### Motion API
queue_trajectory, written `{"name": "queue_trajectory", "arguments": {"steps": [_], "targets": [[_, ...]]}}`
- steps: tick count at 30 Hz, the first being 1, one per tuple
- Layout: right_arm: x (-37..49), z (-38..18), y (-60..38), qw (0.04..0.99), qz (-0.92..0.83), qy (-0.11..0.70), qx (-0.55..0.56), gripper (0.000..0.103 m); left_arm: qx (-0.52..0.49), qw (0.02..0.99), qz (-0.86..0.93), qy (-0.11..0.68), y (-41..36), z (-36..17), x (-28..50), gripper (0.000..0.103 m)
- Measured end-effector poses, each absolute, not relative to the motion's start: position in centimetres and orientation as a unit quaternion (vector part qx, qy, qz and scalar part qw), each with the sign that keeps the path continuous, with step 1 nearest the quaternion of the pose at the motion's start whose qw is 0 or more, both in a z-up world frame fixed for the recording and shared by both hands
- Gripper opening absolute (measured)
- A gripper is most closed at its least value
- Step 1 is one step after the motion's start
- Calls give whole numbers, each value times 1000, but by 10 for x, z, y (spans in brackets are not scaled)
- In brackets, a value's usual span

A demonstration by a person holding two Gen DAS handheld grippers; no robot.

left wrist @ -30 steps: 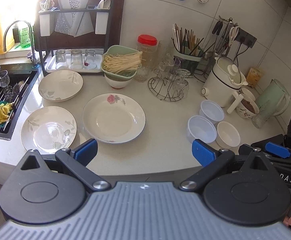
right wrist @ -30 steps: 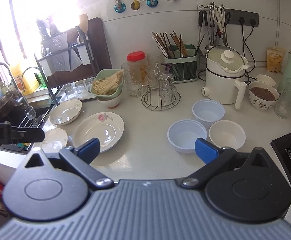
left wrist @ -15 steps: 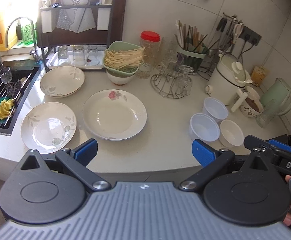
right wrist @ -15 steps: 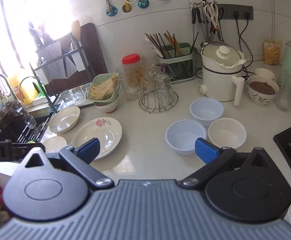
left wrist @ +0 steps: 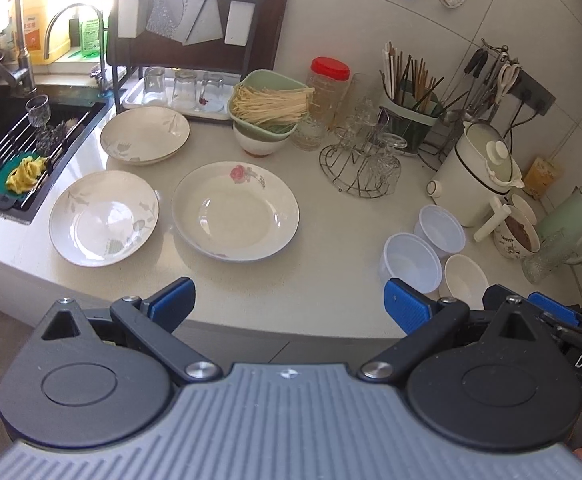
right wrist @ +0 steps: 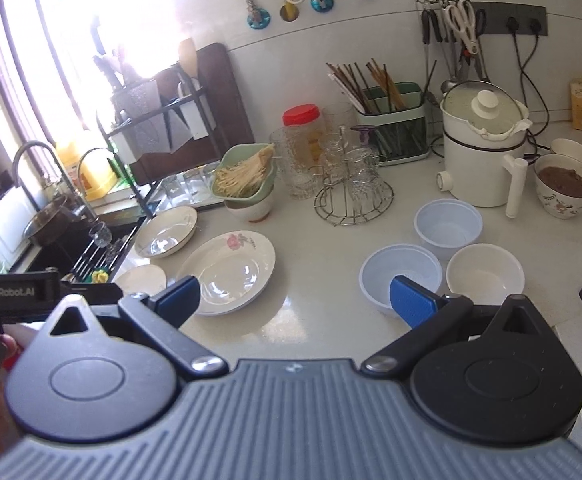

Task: Organize plates and bowls
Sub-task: 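Move both grippers toward the leaf-pattern plate beside the rose plate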

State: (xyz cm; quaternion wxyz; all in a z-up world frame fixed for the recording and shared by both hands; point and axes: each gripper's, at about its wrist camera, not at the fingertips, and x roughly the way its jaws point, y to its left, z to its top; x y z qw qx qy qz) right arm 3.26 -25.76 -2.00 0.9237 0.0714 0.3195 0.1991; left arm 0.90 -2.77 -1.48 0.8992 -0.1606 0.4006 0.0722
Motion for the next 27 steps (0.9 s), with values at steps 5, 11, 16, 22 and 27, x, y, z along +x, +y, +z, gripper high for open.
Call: {"name": "queue_trajectory", "arguments": {"steps": [5,11,16,22,27], "targets": [[33,-25,-262,914,226,331,61,103,-170,893,92,406,-38,-22,-3,102],[31,-35,-263,905,260,333,54,103,-167,885,114,420,-42,-31,-18,102],[26,-36,-263,901,263,339,57,103,-173,882,123,420,-34,-34,-22,102],[22,-38,-256,899,265,345,50,103,-174,883,115,421,-20,-37,-17,102],[24,-47,-236,896,261,357,45,103,-186,878,101,429,4,-51,-6,102]]}}
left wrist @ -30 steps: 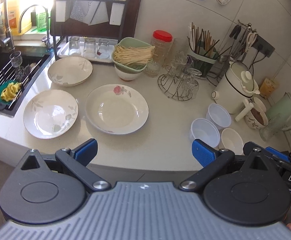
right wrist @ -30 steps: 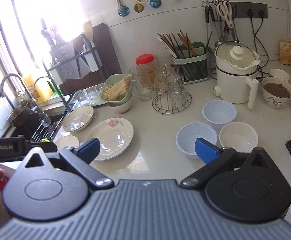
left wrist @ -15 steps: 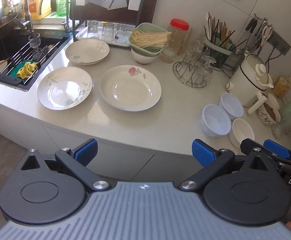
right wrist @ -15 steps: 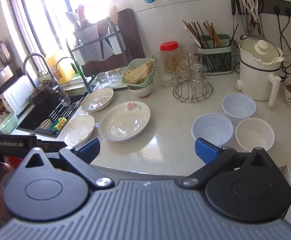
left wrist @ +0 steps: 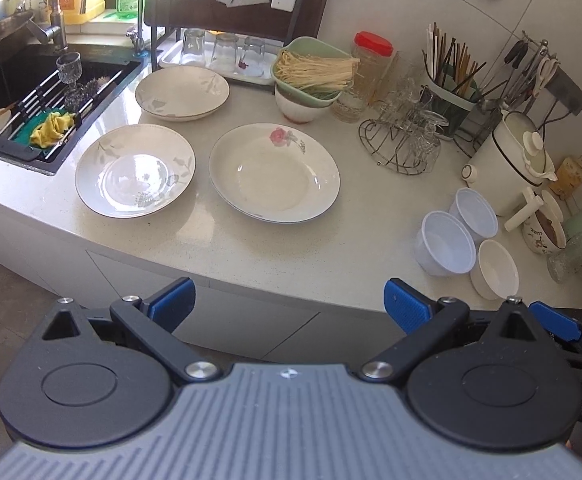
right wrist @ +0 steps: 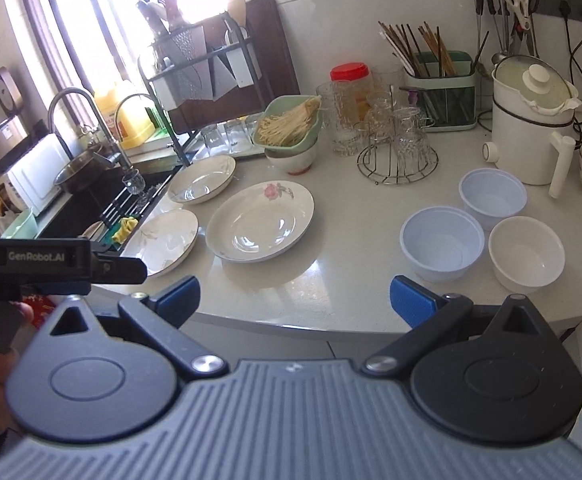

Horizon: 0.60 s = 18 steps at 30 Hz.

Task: Organize plates and bowls
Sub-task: 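Move both grippers toward the leaf-pattern plate beside the rose plate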

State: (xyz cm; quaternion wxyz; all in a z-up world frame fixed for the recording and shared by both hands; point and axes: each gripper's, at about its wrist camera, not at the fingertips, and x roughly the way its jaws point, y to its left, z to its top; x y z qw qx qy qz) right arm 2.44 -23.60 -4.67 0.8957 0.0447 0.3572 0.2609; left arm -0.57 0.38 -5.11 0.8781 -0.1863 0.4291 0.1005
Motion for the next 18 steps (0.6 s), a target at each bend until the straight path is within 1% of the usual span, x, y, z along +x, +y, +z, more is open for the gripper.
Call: {"name": "queue_trajectory", "arguments": {"steps": [8,11,15,18], "targets": [[32,-50,-195,895,256,360,64,103,-183,876,67,441,64,-65,27,102],[37,-51,-175,894,248,368,55,103,-179,877,53,442,87,-68,43,102],[48,-53,-149,893,232,381,61,103,-192,875,47,442,120,-75,65,102],[55,-54,-134,898,215,377,72,103,-203,870,48,447,146,-84,79,102]]}}
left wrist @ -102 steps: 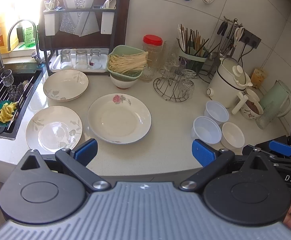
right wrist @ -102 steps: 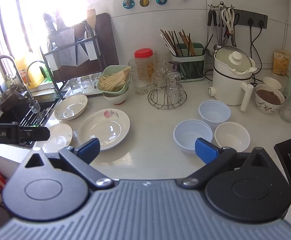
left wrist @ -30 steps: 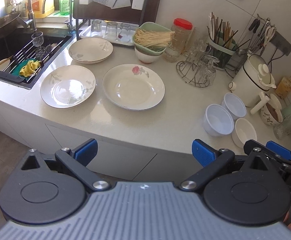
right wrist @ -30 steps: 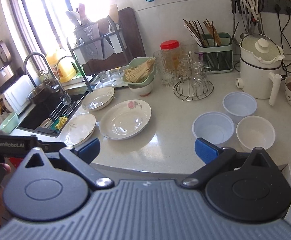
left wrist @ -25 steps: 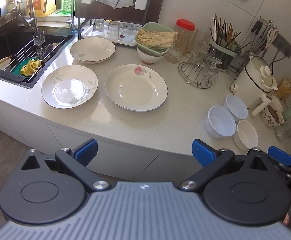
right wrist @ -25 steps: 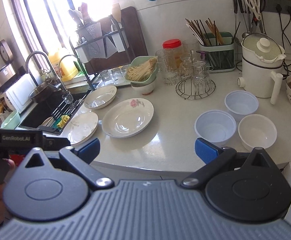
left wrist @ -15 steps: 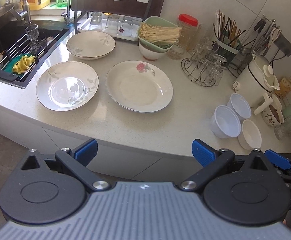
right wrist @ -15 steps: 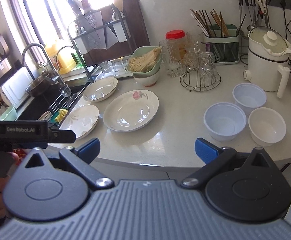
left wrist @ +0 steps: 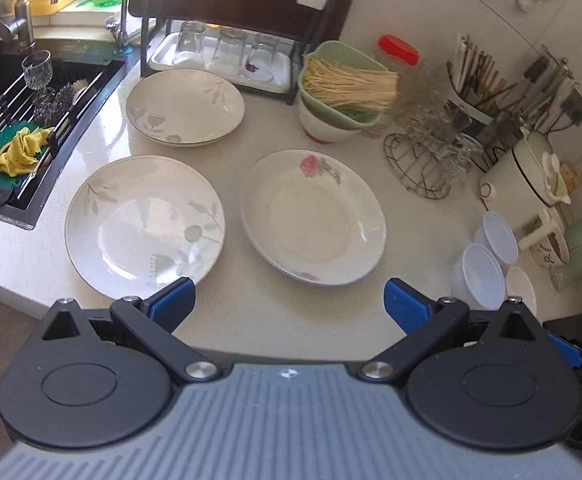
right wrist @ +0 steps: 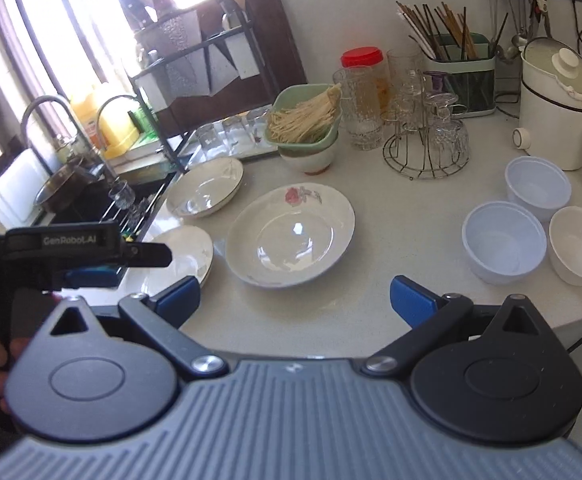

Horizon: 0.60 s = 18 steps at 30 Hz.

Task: Organize plates and bowls
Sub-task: 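Move both grippers toward the leaf-pattern plate beside the rose plate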

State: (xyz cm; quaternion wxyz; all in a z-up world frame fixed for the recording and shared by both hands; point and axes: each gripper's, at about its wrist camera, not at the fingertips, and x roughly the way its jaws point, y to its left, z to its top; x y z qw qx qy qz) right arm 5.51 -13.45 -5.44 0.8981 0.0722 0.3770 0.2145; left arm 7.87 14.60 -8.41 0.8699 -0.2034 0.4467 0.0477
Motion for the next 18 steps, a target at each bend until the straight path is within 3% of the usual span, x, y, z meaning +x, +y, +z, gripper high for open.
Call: {"name": "queue_trajectory", "arguments": {"steps": [13,18], "targets": [[83,-81,-75,876,206,418,124,103,-234,852,67,464,254,-129,115,102],[91,-93,-52,869,191,438,128,103,-199,858,67,468,290,-132,128,102]]}}
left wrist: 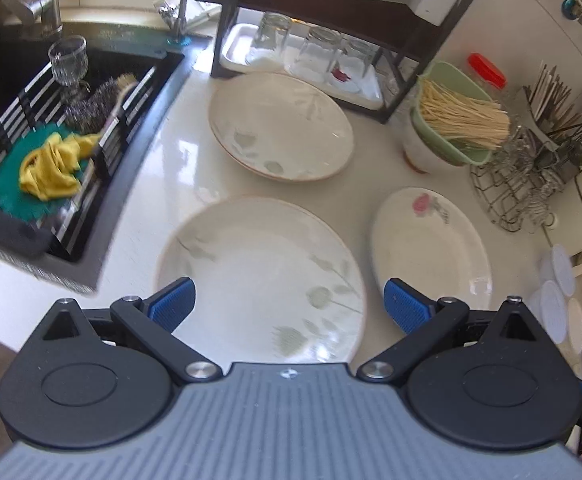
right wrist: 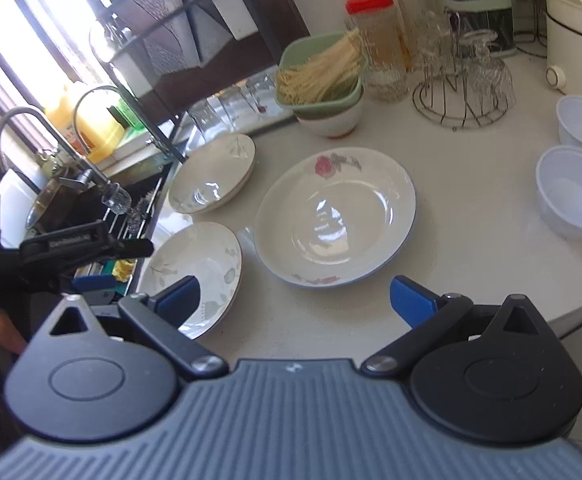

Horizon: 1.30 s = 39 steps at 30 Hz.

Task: Organize plates and bowls
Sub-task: 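Move both grippers toward the leaf-pattern plate beside the rose plate, then close the left gripper on the leaf plate rim while the right gripper also clamps it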

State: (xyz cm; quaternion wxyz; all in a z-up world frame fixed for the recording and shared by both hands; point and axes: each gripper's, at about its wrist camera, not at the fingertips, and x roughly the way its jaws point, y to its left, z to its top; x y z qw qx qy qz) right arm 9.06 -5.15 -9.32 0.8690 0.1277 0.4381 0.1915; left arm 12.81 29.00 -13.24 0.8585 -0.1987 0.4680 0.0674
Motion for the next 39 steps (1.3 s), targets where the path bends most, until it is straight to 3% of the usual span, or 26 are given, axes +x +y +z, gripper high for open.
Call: {"name": "queue_trajectory", "arguments": {"steps": [14,18,21,31,37,39], "targets": [[98,-135,18,832,186,488,188,98,-234,822,61,516,369,-180,138,102],[105,-146,32,818,188,509,191,82,-218,820,42,527,370,-190,139,101],[108,-153,40,813,185,515,198,79,-221,822,32,524,375,-194,139,101],[120,-174,53,817,147,520,201,52,-216,828,11,517,381,-205,149,100],[129,-185,65,813,152,524,205,43,-219,828,-1,516,384,-215,155,76],[132,-188,69,810,153,528,204,40,-222,829,-11,513,385,-218,157,62]]}}
